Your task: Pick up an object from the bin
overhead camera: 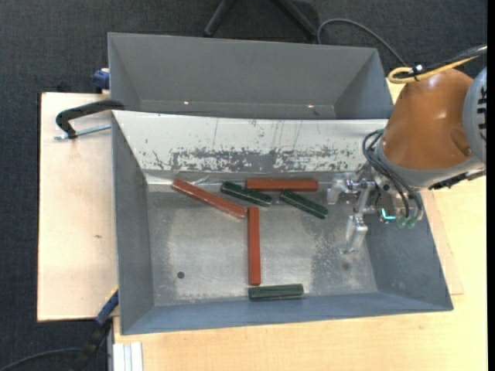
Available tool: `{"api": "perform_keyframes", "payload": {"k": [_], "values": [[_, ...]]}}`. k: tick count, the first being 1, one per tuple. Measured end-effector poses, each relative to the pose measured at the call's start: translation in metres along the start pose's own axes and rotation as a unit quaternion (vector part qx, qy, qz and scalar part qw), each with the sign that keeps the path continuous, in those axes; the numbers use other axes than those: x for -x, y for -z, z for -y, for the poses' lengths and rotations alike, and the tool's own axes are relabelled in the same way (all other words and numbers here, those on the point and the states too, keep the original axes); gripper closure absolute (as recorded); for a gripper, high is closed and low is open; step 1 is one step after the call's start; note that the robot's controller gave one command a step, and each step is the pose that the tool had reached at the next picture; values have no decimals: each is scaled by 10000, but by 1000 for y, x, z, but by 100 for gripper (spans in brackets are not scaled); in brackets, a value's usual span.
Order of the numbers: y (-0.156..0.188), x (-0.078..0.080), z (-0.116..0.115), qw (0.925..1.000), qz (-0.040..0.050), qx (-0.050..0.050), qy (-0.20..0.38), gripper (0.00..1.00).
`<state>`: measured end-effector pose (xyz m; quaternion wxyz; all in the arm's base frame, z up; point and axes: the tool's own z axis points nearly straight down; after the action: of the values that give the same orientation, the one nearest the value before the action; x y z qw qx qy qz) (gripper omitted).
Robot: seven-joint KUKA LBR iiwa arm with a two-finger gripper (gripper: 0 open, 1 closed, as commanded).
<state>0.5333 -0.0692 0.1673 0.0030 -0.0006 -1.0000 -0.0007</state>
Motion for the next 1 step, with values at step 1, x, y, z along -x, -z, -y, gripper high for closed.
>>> {"api": "perform_keyframes", "payload": {"k": [1], "values": [[-99,67,-47,9993,66,0,359,0]]}}
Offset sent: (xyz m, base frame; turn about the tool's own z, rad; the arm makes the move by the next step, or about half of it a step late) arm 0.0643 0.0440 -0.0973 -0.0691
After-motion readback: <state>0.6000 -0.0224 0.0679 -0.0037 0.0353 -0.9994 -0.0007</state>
